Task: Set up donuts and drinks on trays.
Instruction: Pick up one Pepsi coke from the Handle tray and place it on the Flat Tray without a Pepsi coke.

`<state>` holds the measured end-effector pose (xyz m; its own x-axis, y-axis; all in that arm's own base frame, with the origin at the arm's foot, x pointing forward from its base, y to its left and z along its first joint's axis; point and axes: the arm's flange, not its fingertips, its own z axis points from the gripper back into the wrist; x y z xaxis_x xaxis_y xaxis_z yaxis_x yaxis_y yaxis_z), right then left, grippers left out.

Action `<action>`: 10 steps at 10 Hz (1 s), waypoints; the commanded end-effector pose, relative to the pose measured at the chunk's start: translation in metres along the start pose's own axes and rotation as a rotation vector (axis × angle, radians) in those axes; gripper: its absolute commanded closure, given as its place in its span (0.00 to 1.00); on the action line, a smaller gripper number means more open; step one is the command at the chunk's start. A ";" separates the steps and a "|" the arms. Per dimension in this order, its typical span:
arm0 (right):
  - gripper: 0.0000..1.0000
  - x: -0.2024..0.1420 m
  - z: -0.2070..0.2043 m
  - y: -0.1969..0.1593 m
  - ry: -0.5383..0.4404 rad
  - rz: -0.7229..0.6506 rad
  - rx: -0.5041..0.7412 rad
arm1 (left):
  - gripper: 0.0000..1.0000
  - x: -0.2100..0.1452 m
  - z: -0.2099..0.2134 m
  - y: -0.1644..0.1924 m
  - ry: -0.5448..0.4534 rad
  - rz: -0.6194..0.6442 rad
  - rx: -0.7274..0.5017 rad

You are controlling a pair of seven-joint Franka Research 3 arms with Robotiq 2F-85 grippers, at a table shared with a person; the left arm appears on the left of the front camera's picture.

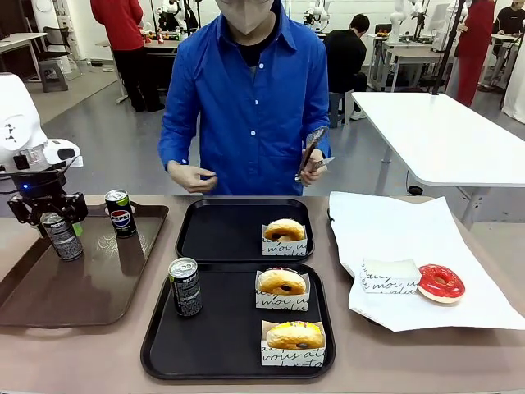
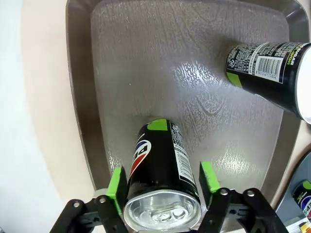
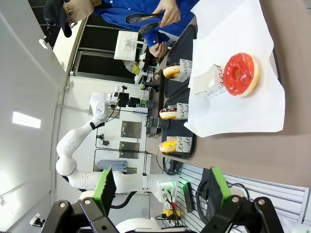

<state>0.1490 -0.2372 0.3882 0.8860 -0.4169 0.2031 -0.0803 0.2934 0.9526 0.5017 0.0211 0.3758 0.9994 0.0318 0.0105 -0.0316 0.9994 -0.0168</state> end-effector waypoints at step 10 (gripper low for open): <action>0.00 0.001 0.000 0.000 -0.010 0.019 0.013 | 1.00 -0.079 0.112 -0.017 -0.002 0.027 -0.043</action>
<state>0.1491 -0.2371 0.3881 0.8862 -0.4165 0.2028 -0.0800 0.2935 0.9526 0.4440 0.0097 0.4748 0.9990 0.0424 0.0149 -0.0415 0.9976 -0.0563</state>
